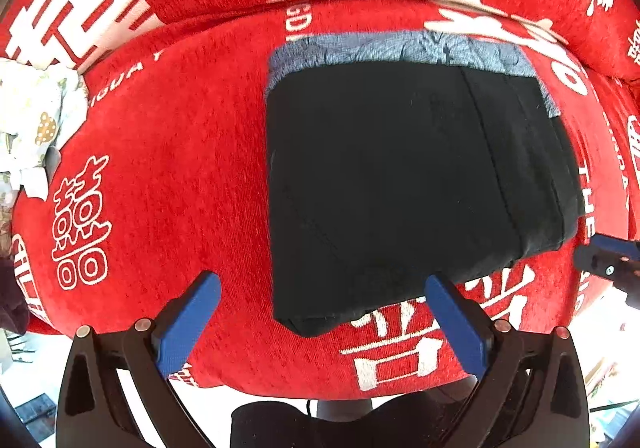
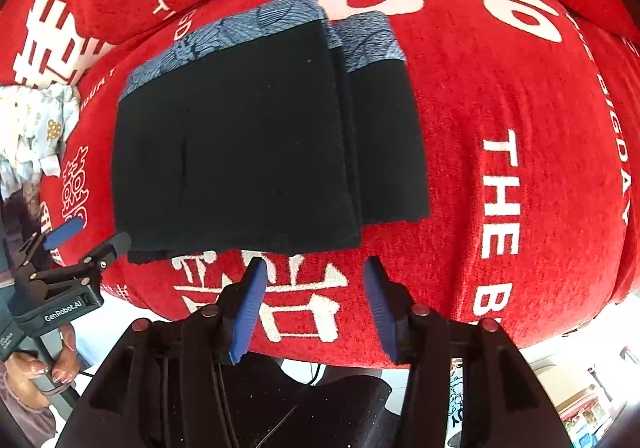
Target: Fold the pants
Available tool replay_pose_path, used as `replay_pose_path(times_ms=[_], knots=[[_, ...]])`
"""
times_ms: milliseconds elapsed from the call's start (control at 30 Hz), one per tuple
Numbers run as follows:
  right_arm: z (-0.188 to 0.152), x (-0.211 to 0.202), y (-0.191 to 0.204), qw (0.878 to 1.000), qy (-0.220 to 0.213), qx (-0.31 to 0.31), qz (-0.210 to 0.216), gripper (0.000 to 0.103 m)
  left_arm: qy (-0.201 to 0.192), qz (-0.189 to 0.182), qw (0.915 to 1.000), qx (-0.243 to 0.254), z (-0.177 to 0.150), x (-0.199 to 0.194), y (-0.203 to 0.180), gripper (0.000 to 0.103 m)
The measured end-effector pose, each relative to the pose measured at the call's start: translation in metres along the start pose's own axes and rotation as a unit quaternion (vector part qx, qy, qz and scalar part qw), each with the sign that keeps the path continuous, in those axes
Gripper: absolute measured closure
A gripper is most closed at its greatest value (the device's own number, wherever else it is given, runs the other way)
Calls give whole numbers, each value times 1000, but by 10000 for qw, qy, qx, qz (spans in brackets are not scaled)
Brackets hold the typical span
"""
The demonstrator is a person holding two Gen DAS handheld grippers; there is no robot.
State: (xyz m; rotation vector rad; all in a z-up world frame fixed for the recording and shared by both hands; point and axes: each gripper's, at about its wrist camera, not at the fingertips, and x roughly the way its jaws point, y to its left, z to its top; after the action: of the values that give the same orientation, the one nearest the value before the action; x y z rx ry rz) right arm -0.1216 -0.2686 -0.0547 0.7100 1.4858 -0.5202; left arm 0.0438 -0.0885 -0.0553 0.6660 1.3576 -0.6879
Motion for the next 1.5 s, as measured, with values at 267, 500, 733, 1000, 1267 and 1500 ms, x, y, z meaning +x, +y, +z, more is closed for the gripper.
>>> replay_pose_path(times_ms=[267, 500, 733, 1000, 1267, 1500], knots=[[10, -14, 18, 9997, -108, -166, -169, 24, 19, -80, 9998, -183, 5, -17, 11, 0], [12, -50, 36, 9960, -659, -393, -459, 13, 8, -40, 9997, -251, 2, -41, 7, 0], [7, -71, 45, 9949, -787, -399, -498, 0, 152, -77, 9982, -578, -1, -60, 8, 0], [-7, -95, 62, 9921, -674, -611, -860, 0, 75, -102, 9979, -628, -1, -90, 6, 0], [-10, -123, 74, 9931, -852, -454, -660, 0, -135, -71, 9986, -514, 1, -119, 6, 0], [-11, -141, 87, 9893, -1105, -479, -824, 0, -259, -106, 9985, -466, 4, -131, 10, 0]])
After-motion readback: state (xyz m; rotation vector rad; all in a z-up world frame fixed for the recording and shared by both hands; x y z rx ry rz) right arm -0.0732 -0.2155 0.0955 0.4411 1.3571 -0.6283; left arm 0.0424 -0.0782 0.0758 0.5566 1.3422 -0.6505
